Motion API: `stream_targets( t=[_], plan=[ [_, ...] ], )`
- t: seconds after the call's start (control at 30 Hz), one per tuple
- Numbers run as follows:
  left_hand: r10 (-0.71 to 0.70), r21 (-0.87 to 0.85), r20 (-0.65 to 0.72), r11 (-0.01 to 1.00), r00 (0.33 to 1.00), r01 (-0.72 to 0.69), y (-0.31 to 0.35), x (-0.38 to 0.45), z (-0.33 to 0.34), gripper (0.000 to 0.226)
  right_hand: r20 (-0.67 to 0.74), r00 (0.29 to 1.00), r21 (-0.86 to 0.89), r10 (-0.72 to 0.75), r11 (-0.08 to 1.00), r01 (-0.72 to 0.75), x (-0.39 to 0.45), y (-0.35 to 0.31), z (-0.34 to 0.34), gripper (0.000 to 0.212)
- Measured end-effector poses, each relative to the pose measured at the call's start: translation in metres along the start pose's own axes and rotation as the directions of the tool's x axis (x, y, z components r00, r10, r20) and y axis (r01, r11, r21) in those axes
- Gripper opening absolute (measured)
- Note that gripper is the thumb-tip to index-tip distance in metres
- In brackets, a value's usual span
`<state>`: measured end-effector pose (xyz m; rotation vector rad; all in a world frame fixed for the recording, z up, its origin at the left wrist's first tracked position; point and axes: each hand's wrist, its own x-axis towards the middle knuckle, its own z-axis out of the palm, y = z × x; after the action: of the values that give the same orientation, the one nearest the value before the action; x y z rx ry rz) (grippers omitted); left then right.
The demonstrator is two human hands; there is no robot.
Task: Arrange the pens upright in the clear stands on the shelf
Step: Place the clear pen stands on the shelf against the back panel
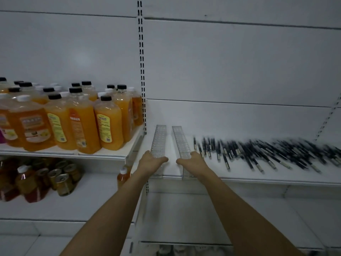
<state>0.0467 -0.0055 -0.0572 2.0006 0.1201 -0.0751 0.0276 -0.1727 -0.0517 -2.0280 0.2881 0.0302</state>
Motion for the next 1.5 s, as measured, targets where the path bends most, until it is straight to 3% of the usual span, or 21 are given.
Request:
stream_targets(
  t=[0.1,0.27,0.5,0.63,0.9,1.1,1.5],
  plan=[
    [0.015,-0.088,0.007,0.996,1.000,-0.014,-0.001,-0.002,0.000,0.048,-0.035,0.999,0.021,0.002,1.000,-0.001,-0.003,-0.001,0.002,0.073],
    [0.021,-0.278,0.013,0.960,1.000,-0.016,-0.001,-0.022,-0.009,0.045,-0.135,0.991,0.207,-0.004,0.978,0.032,-0.027,-0.002,-0.007,0.068],
    [0.225,-0.403,0.023,0.894,0.974,-0.197,0.010,-0.080,0.001,0.059,-0.361,0.932,0.371,-0.028,0.912,0.171,-0.097,0.038,-0.044,0.047],
    [0.310,-0.471,0.091,0.851,0.946,-0.233,0.014,-0.117,0.035,0.041,-0.445,0.895,0.392,0.041,0.907,0.153,-0.133,0.063,-0.075,0.045],
    [0.454,-0.516,0.288,0.815,0.843,-0.262,0.061,-0.191,0.148,0.045,-0.616,0.777,0.401,0.131,0.901,0.165,-0.206,0.124,-0.177,0.054],
    [0.510,-0.515,0.389,0.811,0.767,-0.278,0.106,-0.256,0.257,0.050,-0.722,0.680,0.345,0.126,0.918,0.196,-0.271,0.187,-0.285,0.048],
    [0.553,-0.510,0.557,0.816,0.619,-0.270,0.181,-0.382,0.466,0.048,-0.782,0.555,0.379,0.284,0.923,0.061,-0.380,0.317,-0.461,0.053]
  ],
)
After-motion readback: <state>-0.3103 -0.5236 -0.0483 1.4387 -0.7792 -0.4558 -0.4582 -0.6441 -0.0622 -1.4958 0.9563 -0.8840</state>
